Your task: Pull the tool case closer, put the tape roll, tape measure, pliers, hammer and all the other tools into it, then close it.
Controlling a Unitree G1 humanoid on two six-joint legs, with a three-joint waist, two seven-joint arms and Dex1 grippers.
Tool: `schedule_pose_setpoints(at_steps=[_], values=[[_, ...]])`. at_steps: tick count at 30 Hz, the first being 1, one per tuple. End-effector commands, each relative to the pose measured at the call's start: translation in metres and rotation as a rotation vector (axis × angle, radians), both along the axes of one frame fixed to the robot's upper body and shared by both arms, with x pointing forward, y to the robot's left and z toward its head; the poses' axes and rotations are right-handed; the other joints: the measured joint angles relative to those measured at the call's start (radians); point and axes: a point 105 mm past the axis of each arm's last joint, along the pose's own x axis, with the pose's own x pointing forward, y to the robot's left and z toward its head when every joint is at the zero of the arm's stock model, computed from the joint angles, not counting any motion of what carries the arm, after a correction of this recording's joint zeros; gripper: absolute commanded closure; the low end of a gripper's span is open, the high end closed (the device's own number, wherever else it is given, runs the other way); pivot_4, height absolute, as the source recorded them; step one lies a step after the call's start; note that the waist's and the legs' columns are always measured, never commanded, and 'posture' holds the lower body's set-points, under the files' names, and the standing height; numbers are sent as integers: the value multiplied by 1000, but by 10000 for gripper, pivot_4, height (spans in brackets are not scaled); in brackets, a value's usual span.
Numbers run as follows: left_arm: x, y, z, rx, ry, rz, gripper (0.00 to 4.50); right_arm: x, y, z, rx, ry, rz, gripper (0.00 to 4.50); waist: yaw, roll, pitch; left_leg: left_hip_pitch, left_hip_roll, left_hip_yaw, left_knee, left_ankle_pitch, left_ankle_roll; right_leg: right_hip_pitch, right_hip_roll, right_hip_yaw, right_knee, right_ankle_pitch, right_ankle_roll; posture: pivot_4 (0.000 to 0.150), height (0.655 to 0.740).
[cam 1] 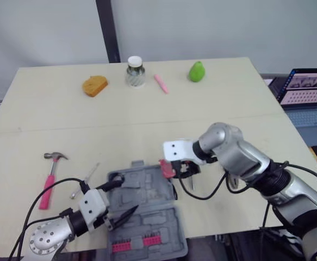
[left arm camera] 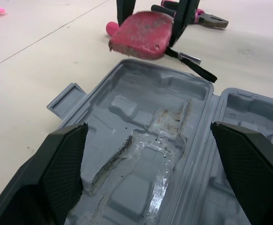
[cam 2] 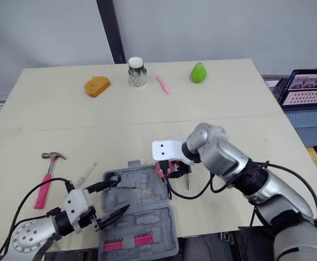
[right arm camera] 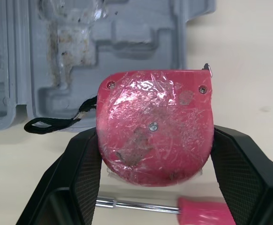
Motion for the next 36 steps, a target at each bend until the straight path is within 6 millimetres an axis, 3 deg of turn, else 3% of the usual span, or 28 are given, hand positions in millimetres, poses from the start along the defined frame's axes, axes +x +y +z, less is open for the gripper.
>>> schedule_pose_setpoints(at_steps=[1,10,36], values=[[0,-6,4,-8,-28,-16,0,1,9,1,-9,-31,14,15775,-6,0,0,0,0,0,0,0,0,0,0,0,0,0,0,1500,7400],[2,-8,6,-21,-33,-25,0,0,28,-9,-1,-31,28,15775,-19,0,0,-1,1,3,0,0,0,-4,0,0,1,0,0,1500,7400],[-2,-8,6,-23,-21,-6,0,-2,45,-19,10,-64,92,15775,-20,0,0,-2,2,7,0,-1,-1,-9,0,0,8,0,0,1500,7400]])
